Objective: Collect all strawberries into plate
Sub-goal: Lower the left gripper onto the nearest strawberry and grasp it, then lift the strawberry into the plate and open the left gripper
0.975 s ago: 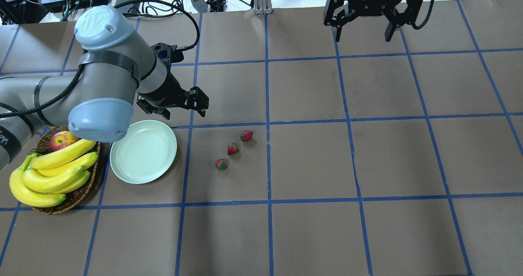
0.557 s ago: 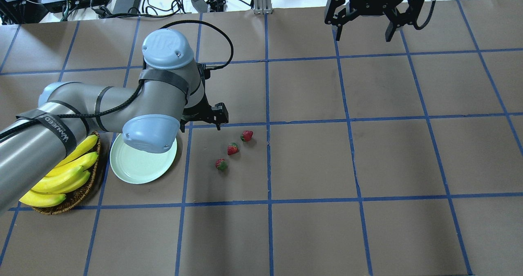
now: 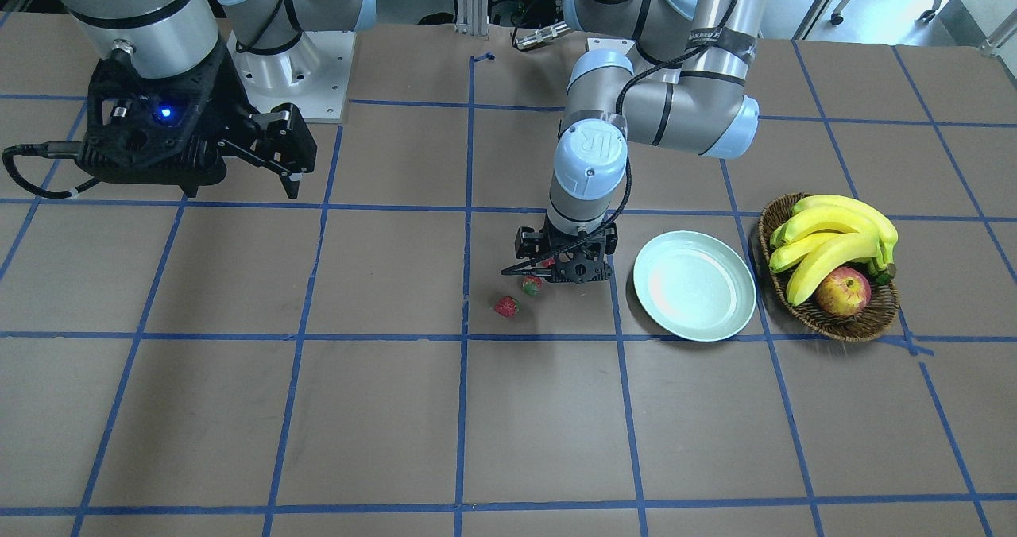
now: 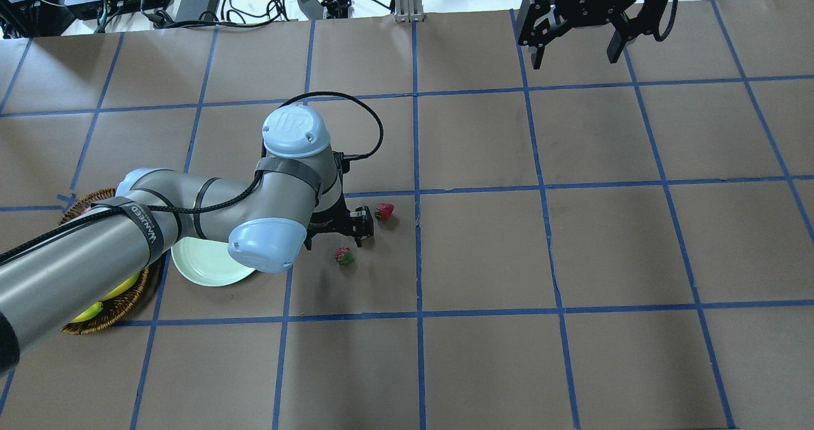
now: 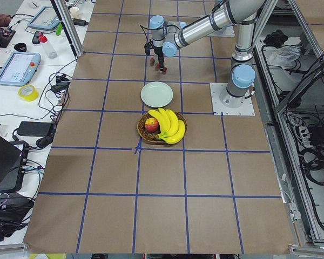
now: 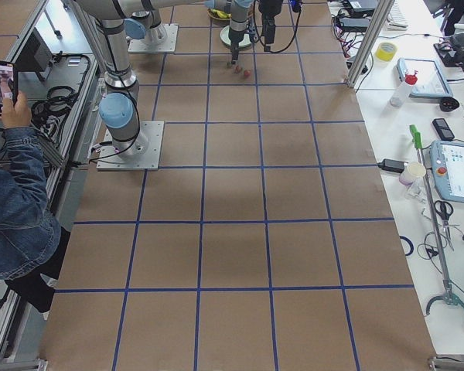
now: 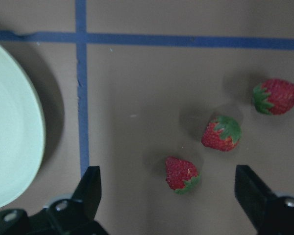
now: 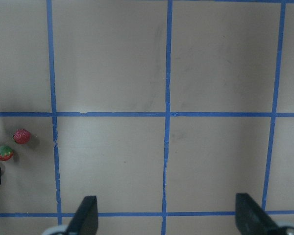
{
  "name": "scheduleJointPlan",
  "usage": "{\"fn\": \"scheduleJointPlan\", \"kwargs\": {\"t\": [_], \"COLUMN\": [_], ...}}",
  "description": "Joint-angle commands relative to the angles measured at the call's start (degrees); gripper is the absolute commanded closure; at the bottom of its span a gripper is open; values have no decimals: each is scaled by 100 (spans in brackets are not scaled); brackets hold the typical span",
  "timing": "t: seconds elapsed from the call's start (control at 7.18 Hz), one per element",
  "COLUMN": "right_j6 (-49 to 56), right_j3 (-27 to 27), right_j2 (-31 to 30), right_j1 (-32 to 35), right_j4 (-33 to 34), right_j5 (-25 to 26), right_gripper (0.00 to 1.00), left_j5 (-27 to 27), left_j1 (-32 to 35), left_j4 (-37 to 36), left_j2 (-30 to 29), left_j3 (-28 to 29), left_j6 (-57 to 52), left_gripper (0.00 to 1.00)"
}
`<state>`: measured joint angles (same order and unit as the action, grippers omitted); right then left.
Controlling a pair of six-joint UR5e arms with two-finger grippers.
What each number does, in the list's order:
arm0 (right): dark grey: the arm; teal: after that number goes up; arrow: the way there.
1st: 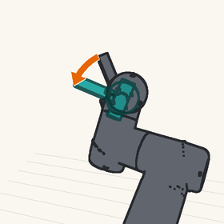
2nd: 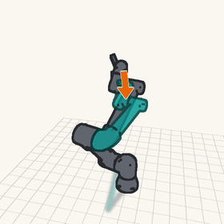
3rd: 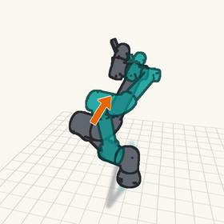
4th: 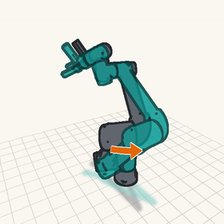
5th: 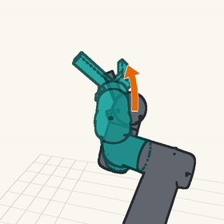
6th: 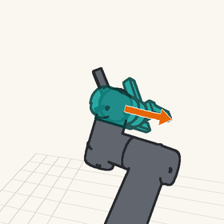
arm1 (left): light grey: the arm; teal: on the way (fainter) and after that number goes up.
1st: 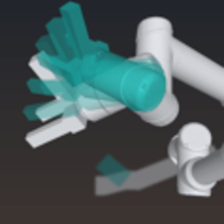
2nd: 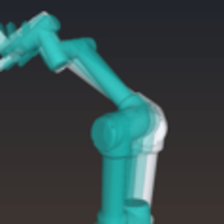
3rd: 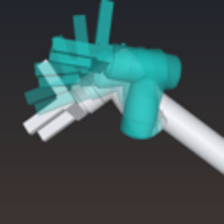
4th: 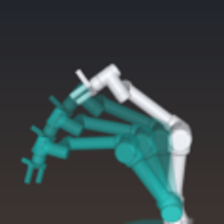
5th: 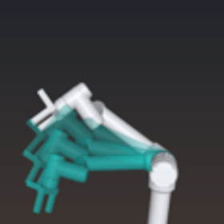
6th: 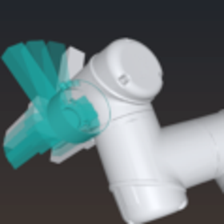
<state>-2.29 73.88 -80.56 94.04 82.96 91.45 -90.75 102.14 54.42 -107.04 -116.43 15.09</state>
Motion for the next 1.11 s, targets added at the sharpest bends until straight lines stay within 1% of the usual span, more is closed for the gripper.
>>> {"fn": "scheduleJointPlan", "kwargs": {"t": [0.0, 0.14, 0.28, 0.42, 0.56, 0.7, 0.84, 0.97], "right_j6": [185, 193, 185, 176, 115, 106, 106, 106], "right_j3": [4, 21, 143, 362, 529, 574, 540, 514], "right_j2": [-4, -65, -144, -284, -459, -548, -549, -540], "right_j1": [-175, -332, -430, -431, -413, -404, -395, -395], "right_j4": [18, 19, 53, 71, 63, 62, 54, 80], "right_j5": [-57, -31, -57, -83, -153, -154, -162, -189], "right_gripper": [0, 0, 0, 1, 0, 0, 0, 0], "left_j5": [13, 13, 13, 40, 75, 66, 31, 75], "left_j1": [8, 34, 43, 43, 60, 130, 209, 219], "left_j4": [-168, -177, -186, -238, -238, -238, -230, -230], "left_j2": [-238, -239, -230, -230, -221, -195, -195, -177], "left_j3": [-38, -38, -21, -46, -38, -47, -55, -56], "left_j6": [3, -6, -6, -67, -50, 2, 3, 3], "left_gripper": [6, 6, 10, 28, 33, 58, 65, 77]}}
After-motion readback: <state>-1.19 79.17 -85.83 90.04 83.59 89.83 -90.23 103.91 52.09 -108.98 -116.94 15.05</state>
